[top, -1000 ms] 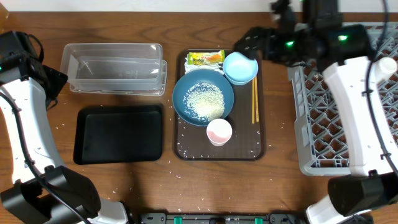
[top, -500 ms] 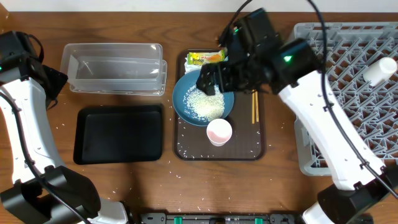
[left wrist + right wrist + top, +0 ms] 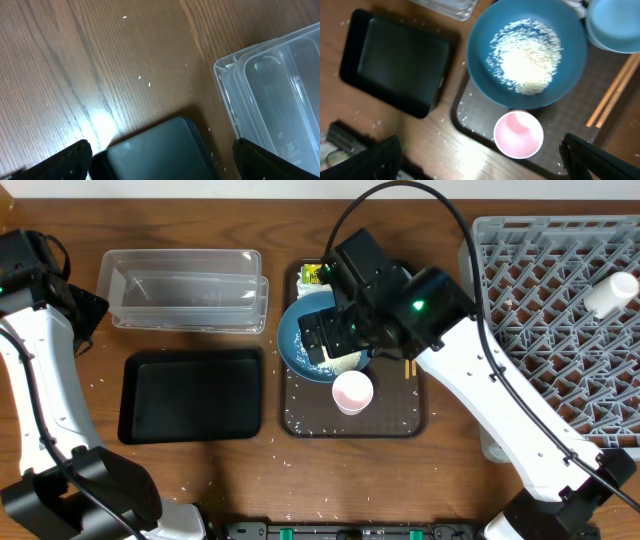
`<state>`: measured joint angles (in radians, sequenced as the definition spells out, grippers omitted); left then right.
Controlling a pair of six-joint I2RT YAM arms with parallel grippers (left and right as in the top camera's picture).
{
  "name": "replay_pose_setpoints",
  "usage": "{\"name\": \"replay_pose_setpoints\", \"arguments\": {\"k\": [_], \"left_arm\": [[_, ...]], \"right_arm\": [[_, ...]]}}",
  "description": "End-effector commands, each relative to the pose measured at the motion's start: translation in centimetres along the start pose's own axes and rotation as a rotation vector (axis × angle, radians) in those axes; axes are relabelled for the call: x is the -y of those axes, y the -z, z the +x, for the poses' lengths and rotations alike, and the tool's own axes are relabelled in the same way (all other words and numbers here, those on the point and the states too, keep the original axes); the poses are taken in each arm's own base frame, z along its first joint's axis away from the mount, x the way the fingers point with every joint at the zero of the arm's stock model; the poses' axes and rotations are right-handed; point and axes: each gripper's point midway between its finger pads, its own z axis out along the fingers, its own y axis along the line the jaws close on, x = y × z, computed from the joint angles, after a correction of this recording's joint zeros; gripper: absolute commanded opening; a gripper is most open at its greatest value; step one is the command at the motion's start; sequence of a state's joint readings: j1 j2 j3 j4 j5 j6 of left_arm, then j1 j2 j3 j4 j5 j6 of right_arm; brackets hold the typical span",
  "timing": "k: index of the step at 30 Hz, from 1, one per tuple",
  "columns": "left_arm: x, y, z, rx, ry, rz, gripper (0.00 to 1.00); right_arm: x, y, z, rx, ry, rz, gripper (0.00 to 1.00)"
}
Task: Sort waste into correct bins and load items into the dishwasher rack
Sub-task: 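Reach the right gripper past the blue plate to the pink cup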
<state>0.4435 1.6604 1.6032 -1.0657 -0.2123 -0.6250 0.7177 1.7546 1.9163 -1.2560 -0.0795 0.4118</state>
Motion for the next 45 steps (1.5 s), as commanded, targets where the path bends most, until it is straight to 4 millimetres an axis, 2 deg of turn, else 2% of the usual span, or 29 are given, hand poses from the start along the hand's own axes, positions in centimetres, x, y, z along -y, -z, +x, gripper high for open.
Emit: {"name": "replay_pose_setpoints", "arguments": {"k": [1, 4, 11, 19, 25, 30, 33, 40, 45], "left_arm": [[-0.1, 0.0, -0.2, 0.007, 0.008, -0.007, 0.93], [-0.1, 0.0, -0.2, 0.007, 0.008, -0.007, 0.93], [-0.1, 0.0, -0.2, 0.007, 0.008, -0.007, 0.93], [-0.1, 0.0, -0.3, 0.007, 0.008, -0.007, 0.93], [-0.1, 0.0, -0.2, 0.007, 0.008, -0.007, 0.93], [-0.1, 0.0, -0.2, 0.007, 0.008, -0.007, 0.93], [-0.1, 0.0, -0.2, 0.007, 0.008, -0.007, 0.93], [-0.1, 0.0, -0.2, 0.007, 0.008, -0.007, 0.93], [-0.1, 0.0, -0.2, 0.007, 0.008, -0.007, 0.93]], "right_arm": [[1.6, -0.1, -0.6, 0.048, -0.066, 0.106, 0.99], [1.9, -0.7, -0.3, 0.038, -0.075, 0.116, 0.99], [3.1, -3.4, 2.1, -0.040, -0.101, 0.154, 0.99], [2.6, -3.8, 2.9, -0.079, -0.111, 0.122, 0.99], [2.6, -5.5, 6.0, -0.185, -0.107, 0.117, 0.99], [2.3, -8.0, 8.5, -0.240, -0.082, 0.111, 0.82], [1.5, -9.0, 9.4, -0.251, -0.053, 0.083, 0.75], [0.1, -9.8, 9.4, -0.213, -0.003, 0.071, 0.75], [2.3, -10.8, 10.5, -0.221, -0.005, 0.163, 0.73]]}}
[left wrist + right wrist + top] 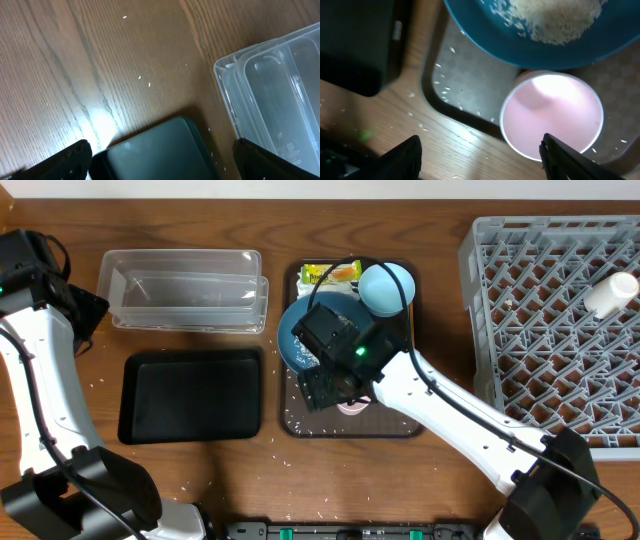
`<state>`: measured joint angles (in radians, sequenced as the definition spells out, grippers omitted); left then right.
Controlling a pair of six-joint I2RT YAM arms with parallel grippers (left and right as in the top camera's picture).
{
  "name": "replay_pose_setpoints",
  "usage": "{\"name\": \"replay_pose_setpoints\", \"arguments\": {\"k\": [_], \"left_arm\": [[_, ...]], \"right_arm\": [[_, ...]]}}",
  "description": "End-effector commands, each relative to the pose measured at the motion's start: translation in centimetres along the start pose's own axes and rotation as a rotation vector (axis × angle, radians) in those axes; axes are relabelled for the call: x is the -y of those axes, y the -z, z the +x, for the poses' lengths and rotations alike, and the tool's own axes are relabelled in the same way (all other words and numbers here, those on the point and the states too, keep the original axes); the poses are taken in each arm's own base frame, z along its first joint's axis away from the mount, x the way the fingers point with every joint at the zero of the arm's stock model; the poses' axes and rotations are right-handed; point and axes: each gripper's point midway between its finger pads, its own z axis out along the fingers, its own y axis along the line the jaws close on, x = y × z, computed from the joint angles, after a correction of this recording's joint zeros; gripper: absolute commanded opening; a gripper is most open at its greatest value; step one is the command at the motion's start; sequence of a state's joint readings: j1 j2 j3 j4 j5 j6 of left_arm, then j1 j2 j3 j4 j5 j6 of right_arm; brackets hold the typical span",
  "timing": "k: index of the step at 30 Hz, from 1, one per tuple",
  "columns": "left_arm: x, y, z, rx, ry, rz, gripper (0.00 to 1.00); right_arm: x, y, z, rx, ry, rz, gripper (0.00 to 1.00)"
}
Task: Sort waste into correct bins and load items into the dishwasher rack
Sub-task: 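Reach the right gripper past the blue plate to the pink cup, then grasp the pink cup with the right gripper and lift it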
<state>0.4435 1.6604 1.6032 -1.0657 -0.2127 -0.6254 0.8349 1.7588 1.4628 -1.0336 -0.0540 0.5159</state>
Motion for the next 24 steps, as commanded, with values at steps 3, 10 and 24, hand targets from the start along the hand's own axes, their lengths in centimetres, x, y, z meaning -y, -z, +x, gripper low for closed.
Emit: {"name": "replay_pose_setpoints", "arguments": {"k": [3, 10, 24], "left_arm": [[-0.1, 0.0, -0.2, 0.006, 0.008, -0.007, 0.93], [-0.1, 0.0, -0.2, 0.006, 0.008, -0.007, 0.93], [-0.1, 0.0, -0.2, 0.006, 0.008, -0.007, 0.93]], "right_arm": [[2.2, -1.3, 1.2, -0.009, -0.050, 0.102, 0.68], [1.9, -1.8, 0.9, 0.005, -0.056, 0.080, 0.67], [0.4, -3.7, 1.2, 0.045, -0.004, 0.043, 0.73]]}}
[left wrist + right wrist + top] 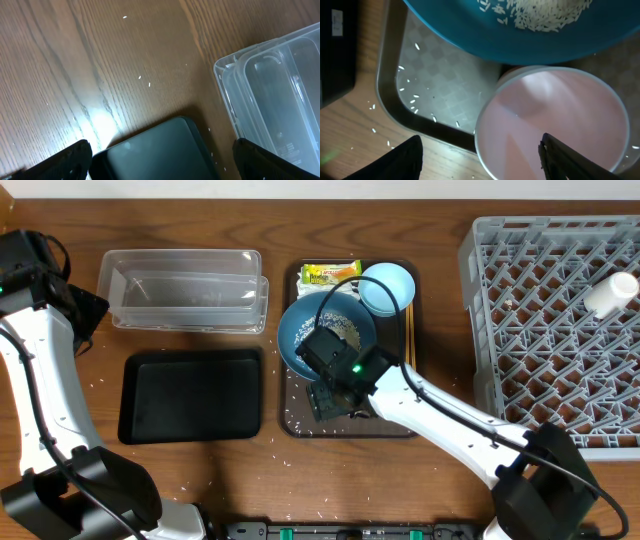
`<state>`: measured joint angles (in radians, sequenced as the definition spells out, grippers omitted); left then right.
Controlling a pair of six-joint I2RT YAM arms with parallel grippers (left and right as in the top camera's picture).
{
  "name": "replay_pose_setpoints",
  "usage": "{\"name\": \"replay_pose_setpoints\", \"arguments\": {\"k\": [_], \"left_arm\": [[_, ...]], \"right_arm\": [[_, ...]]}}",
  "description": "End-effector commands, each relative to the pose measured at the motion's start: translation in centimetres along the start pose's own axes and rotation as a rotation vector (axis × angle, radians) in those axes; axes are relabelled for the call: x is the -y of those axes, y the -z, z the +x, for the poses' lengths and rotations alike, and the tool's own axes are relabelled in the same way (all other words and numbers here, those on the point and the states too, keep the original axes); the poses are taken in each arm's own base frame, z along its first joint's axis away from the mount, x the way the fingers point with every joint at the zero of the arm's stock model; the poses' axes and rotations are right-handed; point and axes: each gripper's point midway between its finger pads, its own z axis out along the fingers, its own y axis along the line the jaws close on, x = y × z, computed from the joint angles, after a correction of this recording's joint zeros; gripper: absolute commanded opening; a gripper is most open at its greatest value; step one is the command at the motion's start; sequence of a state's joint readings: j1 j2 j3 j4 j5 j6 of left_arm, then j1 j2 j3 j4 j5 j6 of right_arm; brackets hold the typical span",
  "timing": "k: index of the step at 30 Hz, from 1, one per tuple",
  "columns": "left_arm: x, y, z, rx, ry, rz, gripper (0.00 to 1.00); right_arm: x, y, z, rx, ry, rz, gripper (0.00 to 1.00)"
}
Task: Sort waste into correct bins and load items into the dishwasher rack
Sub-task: 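Grasp the pink cup with the right gripper and lift it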
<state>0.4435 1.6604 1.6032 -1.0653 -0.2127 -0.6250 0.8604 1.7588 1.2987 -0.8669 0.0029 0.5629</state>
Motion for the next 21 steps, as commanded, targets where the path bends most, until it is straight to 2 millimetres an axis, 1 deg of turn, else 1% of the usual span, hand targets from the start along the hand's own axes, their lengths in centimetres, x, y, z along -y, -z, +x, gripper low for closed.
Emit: {"name": "replay_pose_setpoints", "arguments": {"k": [1, 3, 5, 8, 9, 12, 14, 17, 19, 21], "left_arm": [[-0.1, 0.0, -0.2, 0.006, 0.008, -0.007, 0.93], [-0.1, 0.0, -0.2, 0.006, 0.008, -0.007, 0.93], [-0.1, 0.0, -0.2, 0.006, 0.008, -0.007, 0.93], [-0.1, 0.0, -0.2, 0.006, 0.008, -0.007, 0.93], [-0.1, 0.0, -0.2, 0.006, 0.008, -0.007, 0.93], [-0.1, 0.0, -0.2, 0.006, 0.008, -0.007, 0.93], [-0.1, 0.0, -0.2, 0.006, 0.008, -0.007, 0.93], [-0.1, 0.0, -0.2, 0.006, 0.008, -0.007, 0.93], [-0.1, 0.0, -0.2, 0.006, 0.008, -0.007, 0.93], [-0.1, 0.0, -0.2, 0.006, 0.008, -0.007, 0.93]], "right_arm": [[-0.6, 0.0, 0.0, 0.024, 0.026, 0.002, 0.72], [-0.4, -0.3, 0.0, 0.045, 0.035, 0.026, 0.68], [0.3, -0.6, 0.0, 0.069, 0.046, 0.080, 0.66], [1.4, -0.8, 0.2, 0.090, 0.040, 0.147, 0.58], [1.4, -0.9, 0.2, 0.090, 0.039, 0.150, 0.54], [1.4, -0.9, 0.1, 0.092, 0.036, 0.149, 0.46], [1.4, -0.9, 0.1, 0.092, 0.036, 0.149, 0.43], [1.3, -0.9, 0.2, 0.092, 0.018, 0.146, 0.42], [1.1, -0.9, 0.3, 0.085, 0.013, 0.130, 0.36], [0.7, -0.9, 0.4, 0.074, 0.013, 0.110, 0.25]]}}
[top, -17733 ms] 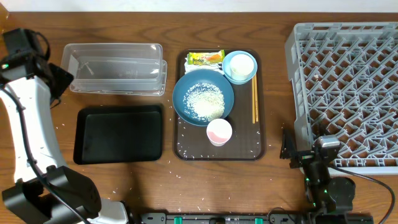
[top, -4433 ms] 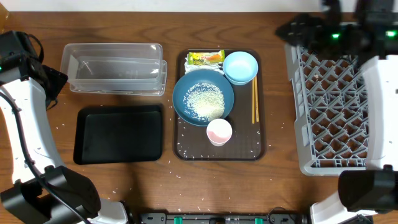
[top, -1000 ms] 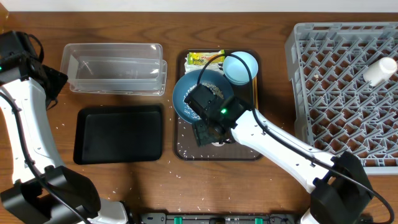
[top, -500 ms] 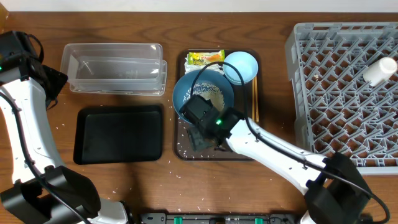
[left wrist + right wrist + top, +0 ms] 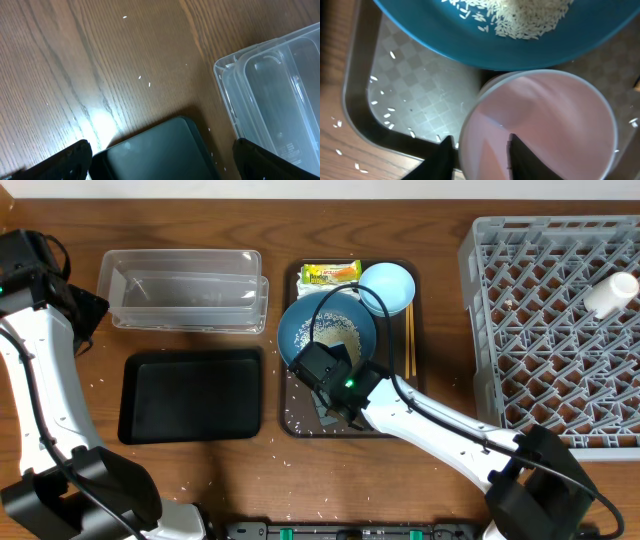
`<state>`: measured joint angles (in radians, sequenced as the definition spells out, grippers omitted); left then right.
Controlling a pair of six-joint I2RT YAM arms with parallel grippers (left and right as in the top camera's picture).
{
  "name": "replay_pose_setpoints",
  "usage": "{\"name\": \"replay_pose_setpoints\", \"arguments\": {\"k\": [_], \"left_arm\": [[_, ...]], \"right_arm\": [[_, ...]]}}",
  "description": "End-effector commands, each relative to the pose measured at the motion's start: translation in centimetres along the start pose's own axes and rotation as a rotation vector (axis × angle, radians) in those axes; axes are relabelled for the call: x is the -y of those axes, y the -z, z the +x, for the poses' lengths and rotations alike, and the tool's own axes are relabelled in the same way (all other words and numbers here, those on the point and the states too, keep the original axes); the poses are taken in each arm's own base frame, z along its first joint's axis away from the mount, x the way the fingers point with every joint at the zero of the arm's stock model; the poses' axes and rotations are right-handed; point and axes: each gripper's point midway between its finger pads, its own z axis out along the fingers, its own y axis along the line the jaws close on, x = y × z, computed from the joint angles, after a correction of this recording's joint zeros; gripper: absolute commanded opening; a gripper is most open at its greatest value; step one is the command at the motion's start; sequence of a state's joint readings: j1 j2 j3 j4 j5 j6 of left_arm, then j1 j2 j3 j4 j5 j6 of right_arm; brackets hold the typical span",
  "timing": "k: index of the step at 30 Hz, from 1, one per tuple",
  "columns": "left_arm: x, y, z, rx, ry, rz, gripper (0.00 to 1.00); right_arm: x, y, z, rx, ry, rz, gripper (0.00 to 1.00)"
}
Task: Sort waste into correct bins and load items into the dishwasher rack
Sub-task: 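Grasp the pink cup with the right gripper and lift it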
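A pink cup [image 5: 540,125] stands on the brown tray [image 5: 405,115], just in front of the dark blue bowl of rice [image 5: 510,30]. My right gripper [image 5: 480,145] is down over it, one finger outside the near wall and one inside, with pink wall still showing between them. In the overhead view the right gripper [image 5: 335,395] hides the cup. My left gripper [image 5: 162,165] hangs open above the corner of the black bin [image 5: 160,150], holding nothing. The grey dishwasher rack [image 5: 560,330] stands at the right.
A light blue bowl [image 5: 387,285], a yellow wrapper [image 5: 330,274] and chopsticks [image 5: 408,340] share the tray. The clear bin [image 5: 185,290] sits behind the black bin [image 5: 190,395]. A white cup [image 5: 610,292] is in the rack. Rice grains lie scattered about.
My right gripper's fingers have drawn in from wide apart to straddle the near wall of the pink cup. The gripper sits slightly lower and closer. The left arm has not moved.
My right gripper hung open high above the blue bowl and pink cup. Then it was lower, over the cup at the tray's front. Closer still, the cup filled the view between wide fingers. Now the fingers straddle its wall.
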<state>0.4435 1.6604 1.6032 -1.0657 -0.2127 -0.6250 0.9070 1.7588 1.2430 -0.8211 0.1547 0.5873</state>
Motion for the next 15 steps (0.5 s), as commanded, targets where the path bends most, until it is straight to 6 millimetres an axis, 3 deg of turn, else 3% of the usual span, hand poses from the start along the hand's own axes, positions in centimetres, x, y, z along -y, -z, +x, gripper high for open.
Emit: {"name": "replay_pose_setpoints", "arguments": {"k": [1, 6, 9, 15], "left_arm": [[-0.1, 0.0, -0.2, 0.006, 0.008, -0.007, 0.93], [-0.1, 0.0, -0.2, 0.006, 0.008, -0.007, 0.93], [-0.1, 0.0, -0.2, 0.006, 0.008, -0.007, 0.93], [-0.1, 0.0, -0.2, 0.006, 0.008, -0.007, 0.93]], "right_arm": [[-0.6, 0.3, 0.2, -0.002, -0.009, -0.020, 0.24], [-0.9, 0.3, 0.5, -0.018, -0.009, -0.039, 0.23], [-1.1, 0.3, 0.6, -0.025, -0.009, -0.052, 0.13], [-1.6, 2.1, -0.7, -0.011, 0.015, -0.063, 0.08]]}}
